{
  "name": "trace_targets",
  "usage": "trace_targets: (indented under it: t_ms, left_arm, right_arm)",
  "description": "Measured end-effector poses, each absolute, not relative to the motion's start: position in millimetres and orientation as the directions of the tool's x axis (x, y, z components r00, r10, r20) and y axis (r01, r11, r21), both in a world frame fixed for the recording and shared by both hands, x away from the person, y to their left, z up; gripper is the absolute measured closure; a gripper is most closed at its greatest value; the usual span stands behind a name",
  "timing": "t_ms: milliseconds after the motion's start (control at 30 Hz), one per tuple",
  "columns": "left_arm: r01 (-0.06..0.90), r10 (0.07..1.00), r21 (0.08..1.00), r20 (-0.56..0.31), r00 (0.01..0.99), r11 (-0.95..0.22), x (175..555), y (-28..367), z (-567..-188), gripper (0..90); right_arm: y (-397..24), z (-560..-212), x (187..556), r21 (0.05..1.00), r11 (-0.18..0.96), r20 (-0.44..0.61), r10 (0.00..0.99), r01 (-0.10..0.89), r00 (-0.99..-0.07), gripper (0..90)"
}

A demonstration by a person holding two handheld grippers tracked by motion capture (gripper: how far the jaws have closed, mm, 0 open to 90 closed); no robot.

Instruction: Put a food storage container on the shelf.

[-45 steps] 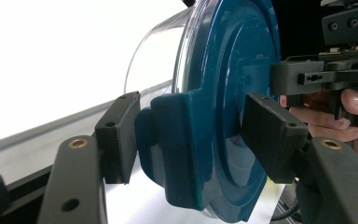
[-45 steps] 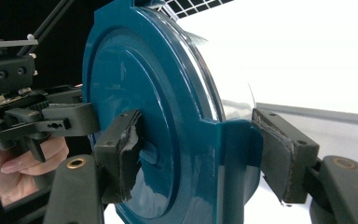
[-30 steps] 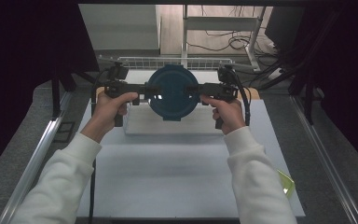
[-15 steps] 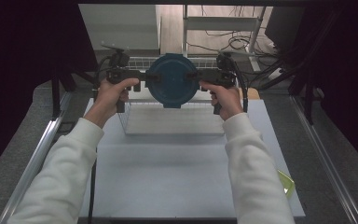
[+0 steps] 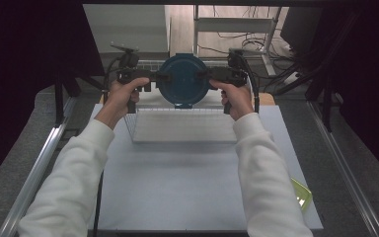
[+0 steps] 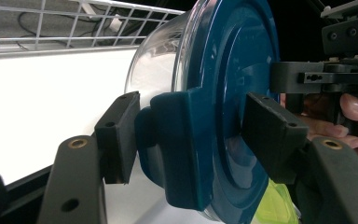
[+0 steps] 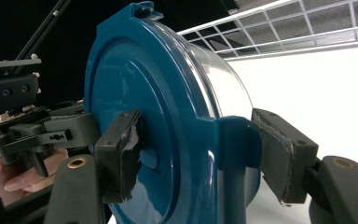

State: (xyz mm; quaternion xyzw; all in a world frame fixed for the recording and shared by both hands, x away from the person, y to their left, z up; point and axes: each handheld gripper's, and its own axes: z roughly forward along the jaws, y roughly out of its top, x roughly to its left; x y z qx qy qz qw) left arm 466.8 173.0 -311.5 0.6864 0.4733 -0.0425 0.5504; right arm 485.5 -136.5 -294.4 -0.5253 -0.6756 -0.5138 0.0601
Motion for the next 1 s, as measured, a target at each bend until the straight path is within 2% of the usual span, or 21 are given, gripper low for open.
trace_targets:
  t_ms: [700, 1000]
  left_arm:
    - [0.777, 0.556, 0.606, -0.711, 0.431, 0.172, 495, 175, -333, 35.0]
    - [0.783, 0.553, 0.593, -0.722, 0.416, 0.186, 500, 174, -338, 32.0]
  right_arm:
    - [-139, -316, 514, 0.534, -0.191, 0.717, 0.618, 0.824, -0.321, 36.3]
    - [-137, -320, 517, 0.522, -0.211, 0.722, 0.625, 0.826, -0.297, 35.6]
